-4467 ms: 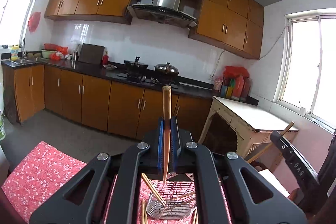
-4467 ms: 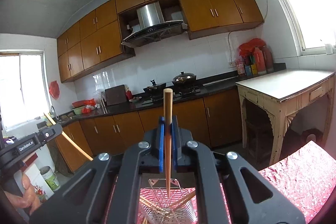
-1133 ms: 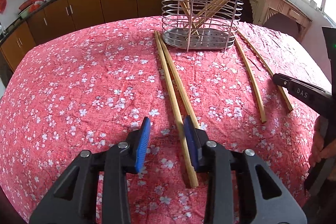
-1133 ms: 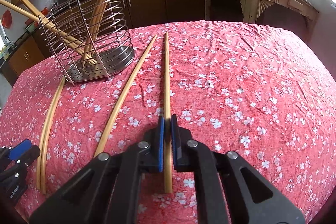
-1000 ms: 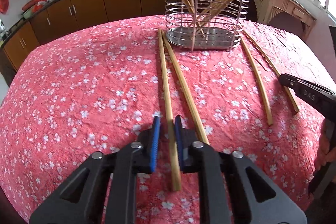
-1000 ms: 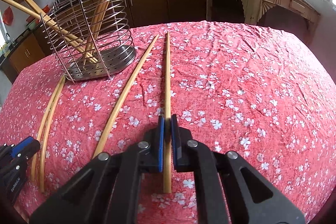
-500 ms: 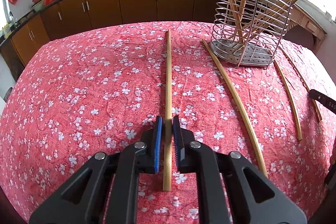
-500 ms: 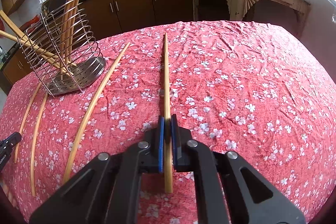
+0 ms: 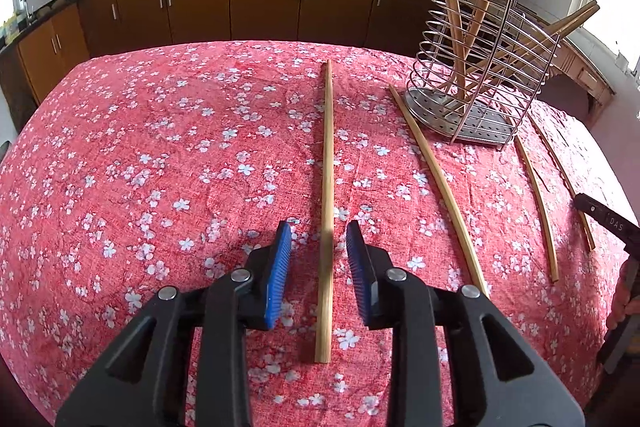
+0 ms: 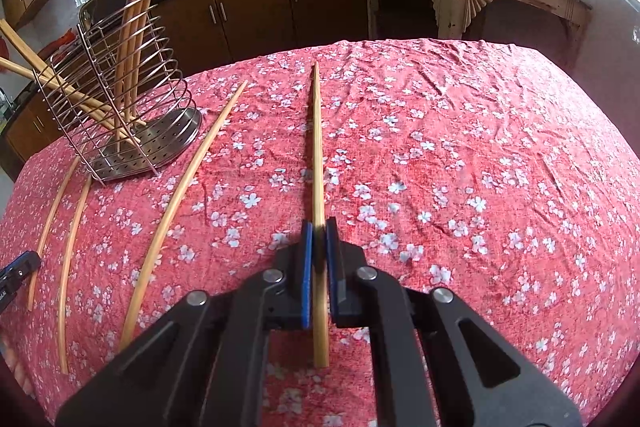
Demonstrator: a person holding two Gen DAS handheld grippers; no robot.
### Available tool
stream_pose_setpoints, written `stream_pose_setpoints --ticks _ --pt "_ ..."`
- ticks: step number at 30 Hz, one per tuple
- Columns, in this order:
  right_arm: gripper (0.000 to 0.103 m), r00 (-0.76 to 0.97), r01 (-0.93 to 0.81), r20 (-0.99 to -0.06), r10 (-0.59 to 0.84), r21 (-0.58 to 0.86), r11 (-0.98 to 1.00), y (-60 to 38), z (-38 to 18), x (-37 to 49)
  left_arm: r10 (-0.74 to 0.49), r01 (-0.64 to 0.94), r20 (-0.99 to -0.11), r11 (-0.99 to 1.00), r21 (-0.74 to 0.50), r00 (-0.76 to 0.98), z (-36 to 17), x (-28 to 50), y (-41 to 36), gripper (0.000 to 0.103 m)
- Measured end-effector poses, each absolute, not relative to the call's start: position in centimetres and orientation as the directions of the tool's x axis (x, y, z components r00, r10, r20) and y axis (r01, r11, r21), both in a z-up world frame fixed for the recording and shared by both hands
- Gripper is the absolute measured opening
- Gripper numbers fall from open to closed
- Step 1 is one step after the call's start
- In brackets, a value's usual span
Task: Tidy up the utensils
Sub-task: 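Close the right gripper on a chopstick while the left gripper grasps another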
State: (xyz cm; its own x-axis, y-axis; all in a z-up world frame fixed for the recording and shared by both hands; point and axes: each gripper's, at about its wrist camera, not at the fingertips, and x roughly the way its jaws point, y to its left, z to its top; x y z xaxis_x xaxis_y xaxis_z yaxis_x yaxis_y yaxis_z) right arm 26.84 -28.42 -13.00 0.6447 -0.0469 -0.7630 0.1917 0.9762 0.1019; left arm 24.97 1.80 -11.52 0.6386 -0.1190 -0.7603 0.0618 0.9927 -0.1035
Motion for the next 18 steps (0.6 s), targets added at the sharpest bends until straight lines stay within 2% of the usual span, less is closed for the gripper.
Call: stream_pose_setpoints --ticks 13,16,18 --pt "0.008 0.646 0.19 -0.762 -0.04 0.11 0.975 -28.4 -13.0 26.9 -0.125 0.062 -0.76 0.992 -0.112 0.638 -11.4 25.1 2.4 0.03" --pt "0.008 0.644 0.18 -0.764 -0.04 0.101 0.979 -28.2 -13.0 26.6 -0.104 0.073 -0.766 0.995 -0.074 0.635 -11.3 25.1 1.5 0.03" --pt "0.008 0.641 0.164 -0.765 -0.059 0.062 0.985 -27.5 -12.9 26.0 -0.061 0.094 -0.772 0.996 -0.002 0.633 -11.4 24.5 0.6 0.03"
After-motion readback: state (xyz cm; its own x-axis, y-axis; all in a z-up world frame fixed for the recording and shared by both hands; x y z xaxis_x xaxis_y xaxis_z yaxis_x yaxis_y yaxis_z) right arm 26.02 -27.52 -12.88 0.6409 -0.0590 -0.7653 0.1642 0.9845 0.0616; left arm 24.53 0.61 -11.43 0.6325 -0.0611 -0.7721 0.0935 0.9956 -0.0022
